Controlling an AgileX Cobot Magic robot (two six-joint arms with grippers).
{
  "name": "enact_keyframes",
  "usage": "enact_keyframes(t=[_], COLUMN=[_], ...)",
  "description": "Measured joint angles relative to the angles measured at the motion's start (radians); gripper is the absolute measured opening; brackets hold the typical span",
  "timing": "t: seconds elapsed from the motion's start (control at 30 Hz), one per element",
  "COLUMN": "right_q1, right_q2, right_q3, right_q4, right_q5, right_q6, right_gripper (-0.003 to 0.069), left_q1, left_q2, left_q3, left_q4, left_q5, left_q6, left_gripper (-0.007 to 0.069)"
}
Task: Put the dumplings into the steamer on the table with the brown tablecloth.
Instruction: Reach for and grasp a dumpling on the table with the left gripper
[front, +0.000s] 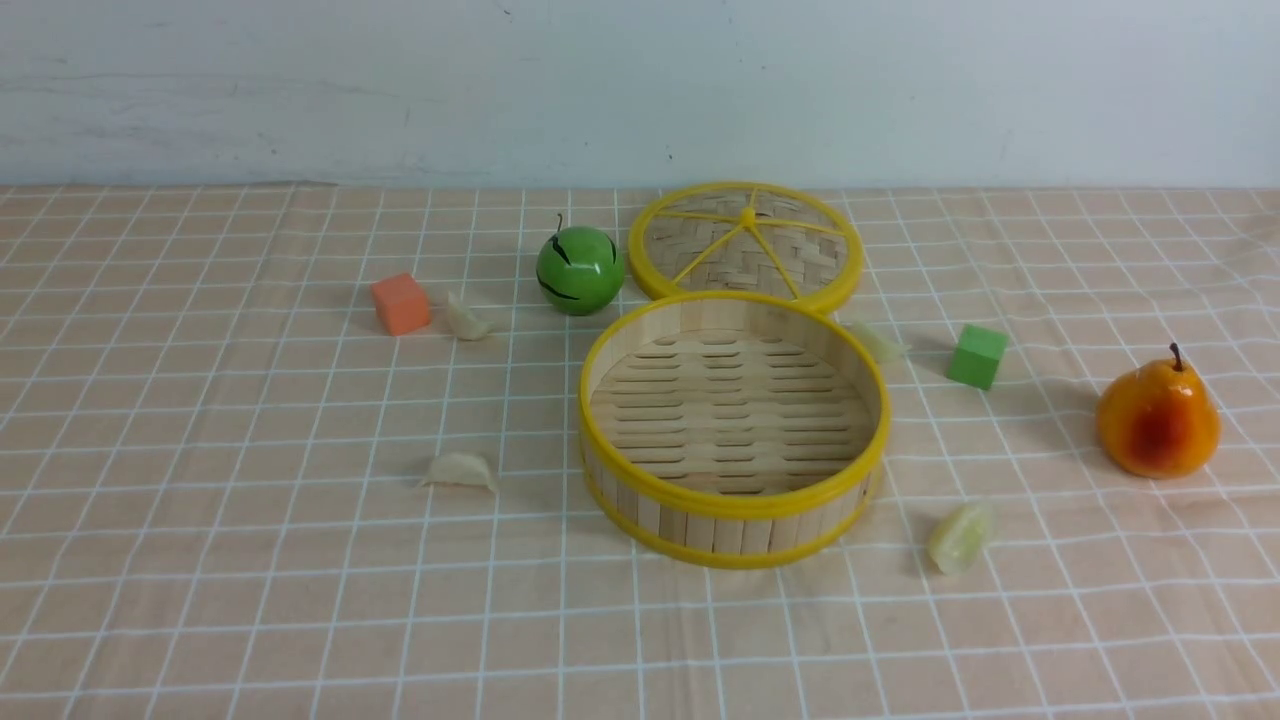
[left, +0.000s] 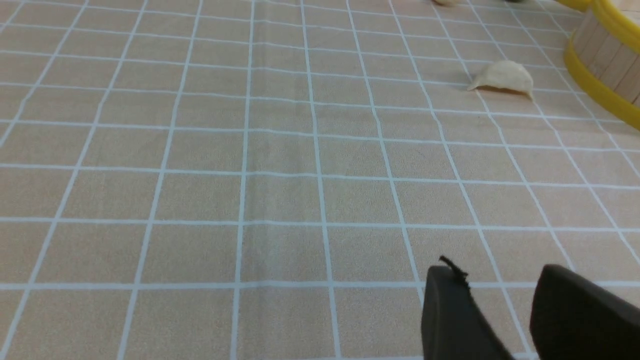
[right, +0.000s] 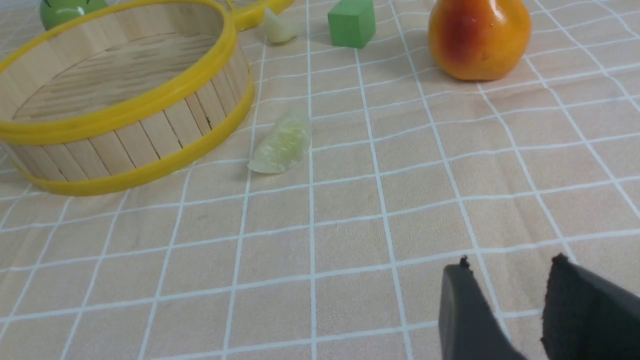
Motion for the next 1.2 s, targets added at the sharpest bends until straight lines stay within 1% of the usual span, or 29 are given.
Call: enact_keyframes(t=[0.13,0.3,0.37,0.43,0.47,0.63,0.67,0.7,0.8,0.83,0.87,0.93,1.0,1.07,1.13,1.2], right_q1=[0.000,0.000,0.000,0.000,0.000,0.000,0.000,0.000,0.000,0.000,0.000,0.000,0.000,0.000,0.000,0.000], right_q2=[0.000,0.000,0.000,0.000,0.000,0.000,0.000,0.000,0.000,0.000,0.000,0.000,0.000,0.000,0.000,0.000], right_q3=[0.000,0.005,0.012,0.013,0.013,0.013,0.013,0.013,0.013,0.013,0.013,0.013,0.013,0.013,0.013,0.013], right_q4=[-0.062,-0.080,-0.084,-0.086,-0.090,-0.125,-0.132,-0.133,-0.141,-0.141,-0.143,-0.144,-0.146,-0.158,-0.179,-0.198], right_q5=[-0.008,-0.041,-0.079,-0.157,-0.235,-0.490,-0.529,-0.548,-0.686,-0.700,-0.759,-0.820,-0.861,-0.875,-0.886,-0.893], right_q6=[0.000,0.000,0.000,0.000,0.000,0.000,0.000,0.000,0.009,0.014,0.050,0.108,0.188,0.249,0.293,0.306], right_gripper=[0.0240,0.0240,0.0240,0.0240,0.0240,0.0240,0.0240,0.0240,0.0240,0.0240,0.0240,0.0240,0.0240,0.0240,0.0240,0.0240], left_q1=[0.000,0.000,0.000,0.000,0.000,0.000,0.000,0.000,0.000,0.000,0.000,0.000,0.000,0.000,0.000,0.000], left_q2=[0.000,0.000,0.000,0.000,0.000,0.000,0.000,0.000,0.000,0.000,0.000,0.000,0.000,0.000,0.000,0.000], left_q3=[0.000,0.000,0.000,0.000,0.000,0.000,0.000,0.000,0.000,0.000,0.000,0.000,0.000,0.000,0.000,-0.002], left_q4=[0.018,0.022,0.022,0.022,0.022,0.022,0.022,0.022,0.022,0.022,0.022,0.022,0.022,0.022,0.022,0.022], left_q5=[-0.010,-0.014,-0.024,-0.064,-0.113,-0.332,-0.384,-0.395,-0.551,-0.558,-0.617,-0.679,-0.746,-0.824,-0.893,-0.974], left_q6=[0.000,0.000,0.000,0.000,0.000,0.000,0.000,0.000,0.000,0.000,0.000,-0.004,-0.039,-0.132,-0.255,-0.379], left_gripper=[0.0238,0.0238,0.0238,0.0238,0.0238,0.0238,0.0238,0.0238,0.0238,0.0238,0.0238,0.0238,0.0238,0.0238,0.0237,0.0225])
